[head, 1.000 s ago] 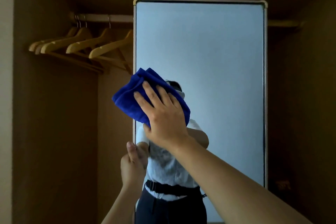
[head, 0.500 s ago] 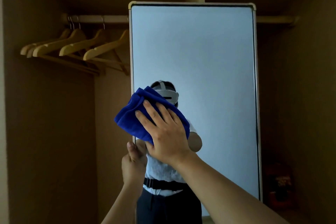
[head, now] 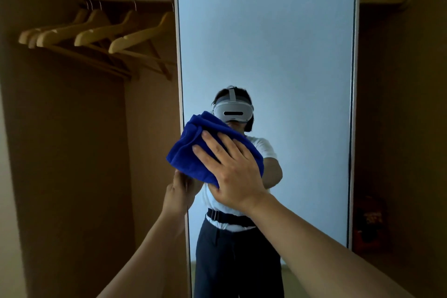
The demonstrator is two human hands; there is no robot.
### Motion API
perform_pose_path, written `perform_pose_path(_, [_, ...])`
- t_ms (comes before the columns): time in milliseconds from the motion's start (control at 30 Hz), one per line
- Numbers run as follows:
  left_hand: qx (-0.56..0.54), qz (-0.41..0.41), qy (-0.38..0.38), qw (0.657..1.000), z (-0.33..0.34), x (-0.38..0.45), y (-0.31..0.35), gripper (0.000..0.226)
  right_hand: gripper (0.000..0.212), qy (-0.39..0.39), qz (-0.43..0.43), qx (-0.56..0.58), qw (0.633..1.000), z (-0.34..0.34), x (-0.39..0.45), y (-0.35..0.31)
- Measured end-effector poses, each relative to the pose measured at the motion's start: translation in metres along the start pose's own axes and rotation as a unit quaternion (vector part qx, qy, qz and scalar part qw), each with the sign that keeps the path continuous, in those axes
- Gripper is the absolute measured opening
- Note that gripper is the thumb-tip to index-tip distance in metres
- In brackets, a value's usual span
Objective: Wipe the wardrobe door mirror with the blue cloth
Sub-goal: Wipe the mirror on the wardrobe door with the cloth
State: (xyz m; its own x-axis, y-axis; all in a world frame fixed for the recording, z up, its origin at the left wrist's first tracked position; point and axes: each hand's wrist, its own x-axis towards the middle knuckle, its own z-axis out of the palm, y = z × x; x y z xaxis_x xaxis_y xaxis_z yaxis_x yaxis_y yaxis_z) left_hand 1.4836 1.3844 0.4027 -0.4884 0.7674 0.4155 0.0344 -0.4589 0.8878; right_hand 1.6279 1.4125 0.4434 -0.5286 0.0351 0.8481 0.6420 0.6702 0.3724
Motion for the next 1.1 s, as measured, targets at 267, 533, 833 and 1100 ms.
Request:
perform_pose_path(267, [-0.105, -0.137, 0.025, 0.985, -0.007, -0.02, 0.006, 0.025, 0.064, -0.05, -0.05, -0.038, 0.997, 0.018, -0.071, -0.018])
perform_pose_path(533, [-0.072, -0.142, -0.038, 0.987, -0.016, -0.021, 0.003, 0.035, 0.055, -0.087, -0.131, -0.049, 0.986, -0.002, -0.051, -0.014])
perform_pose_path(833, [0.06, -0.211, -0.025, 0.975, -0.029, -0.023, -0.032, 0.047, 0.064, -0.043, -0.015, -0.042, 0.998, -0.031, 0.024, 0.005])
perform_pose_path(1100, [0.066, -0.312, 0.011, 0.948, -0.046, -0.07, -0.095, 0.04, 0.061, -0.01, -0.022, -0.034, 0.999, -0.01, -0.011, -0.01])
